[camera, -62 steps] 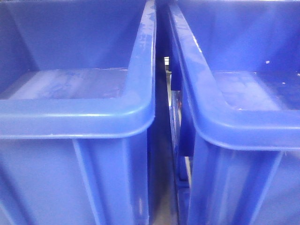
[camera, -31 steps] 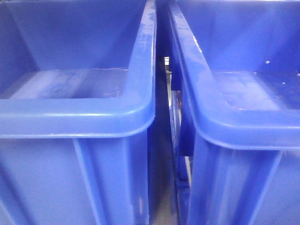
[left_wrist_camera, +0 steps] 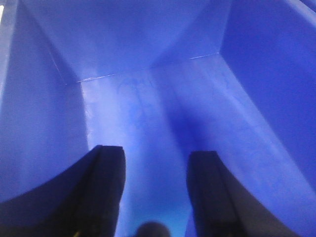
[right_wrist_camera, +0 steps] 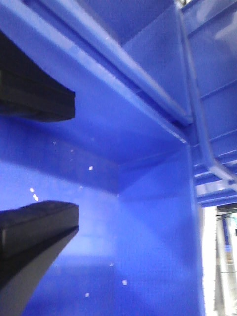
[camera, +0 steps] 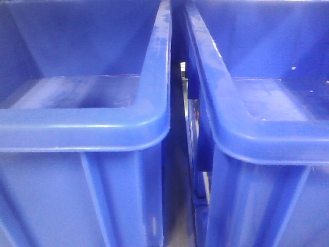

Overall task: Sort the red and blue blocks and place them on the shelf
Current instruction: 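Open both grippers to drop the blue and red cubes into the bins, then close both empty grippers above the bins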

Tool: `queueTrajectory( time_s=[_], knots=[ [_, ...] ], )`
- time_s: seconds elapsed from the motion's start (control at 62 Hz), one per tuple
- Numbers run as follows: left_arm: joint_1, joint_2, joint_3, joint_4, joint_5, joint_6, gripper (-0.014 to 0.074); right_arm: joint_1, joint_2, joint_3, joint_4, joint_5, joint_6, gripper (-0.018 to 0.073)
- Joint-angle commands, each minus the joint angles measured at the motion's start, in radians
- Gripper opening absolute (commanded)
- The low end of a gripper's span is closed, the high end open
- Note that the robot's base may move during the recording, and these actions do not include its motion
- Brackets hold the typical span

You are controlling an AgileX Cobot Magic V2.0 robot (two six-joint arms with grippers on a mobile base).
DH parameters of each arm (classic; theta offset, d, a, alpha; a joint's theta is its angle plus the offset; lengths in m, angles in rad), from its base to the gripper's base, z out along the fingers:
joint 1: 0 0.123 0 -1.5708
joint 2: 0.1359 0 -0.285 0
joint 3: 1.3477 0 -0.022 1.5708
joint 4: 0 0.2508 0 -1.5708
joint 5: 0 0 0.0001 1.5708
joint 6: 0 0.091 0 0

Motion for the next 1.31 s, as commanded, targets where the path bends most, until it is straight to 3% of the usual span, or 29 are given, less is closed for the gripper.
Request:
queueTrajectory(
  time_s=[0.0, 0.387, 0.662, 0.791, 0.92, 1.146, 1.291],
  knots=[
    [-0.006, 0.002, -0.038, -0.007, -0.070, -0.002, 0.0398, -0.004, 0.008, -0.040, 0.006, -0.093, -0.003, 0.0471],
    [-0.006, 0.041, -0.038, -0.007, -0.058, -0.002, 0.0400, -0.004, 0.009, -0.040, 0.006, -0.085, -0.003, 0.0470],
    [-0.006, -0.065, -0.038, -0.001, -0.098, -0.004, 0.0386, -0.004, -0.057, -0.040, 0.005, -0.131, -0.011, 0.0470],
    [-0.006, -0.161, -0.038, 0.071, -0.103, -0.004, 0.0386, -0.004, -0.156, -0.040, -0.001, -0.130, -0.080, 0.0467],
    [-0.006, -0.254, -0.038, 0.087, -0.064, -0.004, 0.0384, -0.004, -0.278, -0.040, -0.001, -0.128, -0.166, 0.0460],
    [-0.006, -0.398, -0.038, 0.087, -0.009, -0.033, 0.0253, -0.004, -0.457, -0.040, -0.003, -0.059, -0.250, 0.0206],
    [-0.006, -0.426, -0.011, 0.110, 0.034, -0.033, 0.0165, -0.004, -0.529, -0.040, -0.009, 0.036, -0.252, 0.0046]
  ],
)
